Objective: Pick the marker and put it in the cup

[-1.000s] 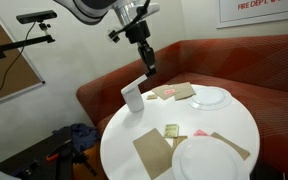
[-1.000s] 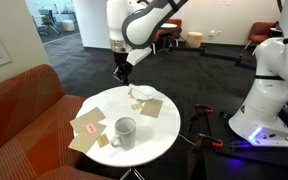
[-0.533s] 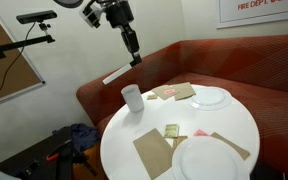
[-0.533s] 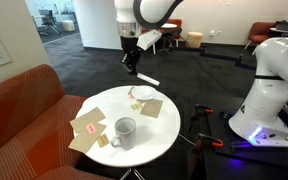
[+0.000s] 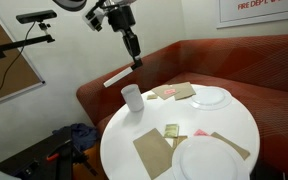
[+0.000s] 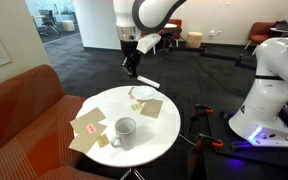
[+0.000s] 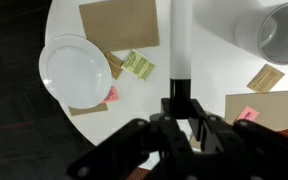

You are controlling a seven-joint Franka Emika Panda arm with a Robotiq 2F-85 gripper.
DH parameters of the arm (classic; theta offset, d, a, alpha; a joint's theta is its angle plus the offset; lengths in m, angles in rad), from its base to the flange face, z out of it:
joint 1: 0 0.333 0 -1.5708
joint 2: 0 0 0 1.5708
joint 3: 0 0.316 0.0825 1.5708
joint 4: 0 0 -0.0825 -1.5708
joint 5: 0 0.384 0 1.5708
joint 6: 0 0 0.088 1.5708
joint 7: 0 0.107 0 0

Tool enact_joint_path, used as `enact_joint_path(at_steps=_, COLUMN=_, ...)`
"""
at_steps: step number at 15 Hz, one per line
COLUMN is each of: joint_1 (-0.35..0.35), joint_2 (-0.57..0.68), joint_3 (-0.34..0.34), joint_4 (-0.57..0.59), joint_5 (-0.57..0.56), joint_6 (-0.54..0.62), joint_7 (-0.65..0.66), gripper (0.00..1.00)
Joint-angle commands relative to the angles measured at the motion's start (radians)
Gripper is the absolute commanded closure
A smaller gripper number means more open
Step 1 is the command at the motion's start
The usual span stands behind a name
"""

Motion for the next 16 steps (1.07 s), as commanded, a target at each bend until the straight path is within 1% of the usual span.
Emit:
enact_joint_path(at_steps=1, joint_1=-0.038, joint_2=0.012, joint_3=0.029, joint_4=0.001, joint_5=0.039, joint_6=0.085, joint_7=-0.108, gripper=0.95)
enact_joint_path(at_steps=3, joint_1=-0.051, joint_2=0.016, joint_3=0.034, joint_4=-0.008, joint_5=0.084, joint_6=0.163, joint_7=-0.211, gripper=0.95)
enact_joint_path(at_steps=4, joint_1=-0.06, joint_2=0.018, joint_3=0.04, joint_4=-0.012, joint_5=0.124, joint_6=0.198, joint_7=-0.276, gripper=0.95)
enact_joint_path(at_steps=6, joint_1=-0.078, joint_2=0.023, joint_3=0.055, joint_4=-0.016, joint_5=0.232, joint_6=0.254, joint_7=-0.441, gripper=0.95)
enact_joint_path(at_steps=8, joint_1=-0.089, joint_2=0.027, joint_3=0.077, joint_4=-0.015, joint_5=0.341, joint_6=0.286, joint_7=-0.6, gripper=0.95)
enact_joint_path(at_steps=13, joint_1=-0.116, joint_2=0.022, joint_3=0.136, joint_4=-0.007, joint_5=0.621, joint_6=0.281, joint_7=-1.007, gripper=0.95)
enact_joint_path(at_steps=16, joint_1=-0.125, joint_2=0.02, joint_3=0.157, joint_4=-0.001, joint_5=0.784, joint_6=0.27, joint_7=-1.251, gripper=0.95)
